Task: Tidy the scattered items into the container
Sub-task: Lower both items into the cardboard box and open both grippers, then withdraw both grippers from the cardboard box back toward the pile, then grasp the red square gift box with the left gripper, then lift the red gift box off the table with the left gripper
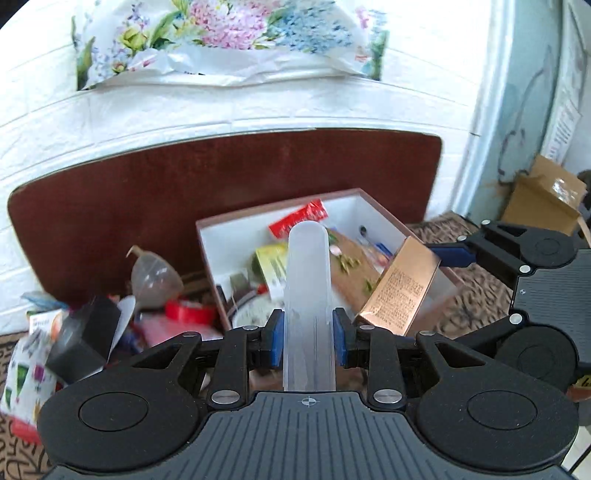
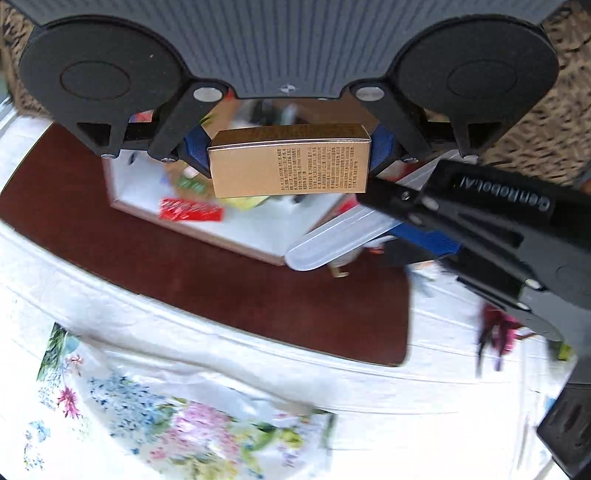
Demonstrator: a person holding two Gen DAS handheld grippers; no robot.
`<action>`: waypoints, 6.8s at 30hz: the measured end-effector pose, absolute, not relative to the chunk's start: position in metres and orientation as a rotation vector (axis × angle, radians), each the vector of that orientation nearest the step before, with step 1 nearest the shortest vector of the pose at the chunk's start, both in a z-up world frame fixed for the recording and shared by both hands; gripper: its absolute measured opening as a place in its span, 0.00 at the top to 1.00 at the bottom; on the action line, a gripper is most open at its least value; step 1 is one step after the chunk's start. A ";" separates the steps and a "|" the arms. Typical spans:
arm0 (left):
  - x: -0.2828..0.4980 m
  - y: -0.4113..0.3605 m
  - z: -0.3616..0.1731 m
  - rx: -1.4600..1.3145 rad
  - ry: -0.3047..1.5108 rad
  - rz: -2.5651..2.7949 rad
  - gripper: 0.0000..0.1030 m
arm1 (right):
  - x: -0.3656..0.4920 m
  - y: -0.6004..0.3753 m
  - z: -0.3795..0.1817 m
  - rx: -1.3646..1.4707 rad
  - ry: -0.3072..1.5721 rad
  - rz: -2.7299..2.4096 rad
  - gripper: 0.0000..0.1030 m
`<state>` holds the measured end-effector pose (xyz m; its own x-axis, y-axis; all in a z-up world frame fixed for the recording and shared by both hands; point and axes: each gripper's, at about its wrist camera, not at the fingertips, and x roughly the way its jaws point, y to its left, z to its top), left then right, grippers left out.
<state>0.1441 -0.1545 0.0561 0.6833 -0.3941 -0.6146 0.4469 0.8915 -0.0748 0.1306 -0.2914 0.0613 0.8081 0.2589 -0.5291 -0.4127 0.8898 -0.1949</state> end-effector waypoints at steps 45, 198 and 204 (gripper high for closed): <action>0.236 -0.145 0.023 0.049 0.675 -0.219 0.00 | 0.237 -0.288 0.028 -0.289 0.679 0.286 0.01; 0.060 0.036 -0.100 -0.151 1.001 -0.479 0.33 | 0.019 -0.189 -0.097 -0.126 0.855 0.534 0.15; 0.074 0.030 -0.103 -0.181 1.019 -0.489 0.28 | 0.023 -0.159 -0.097 -0.167 0.834 0.613 0.21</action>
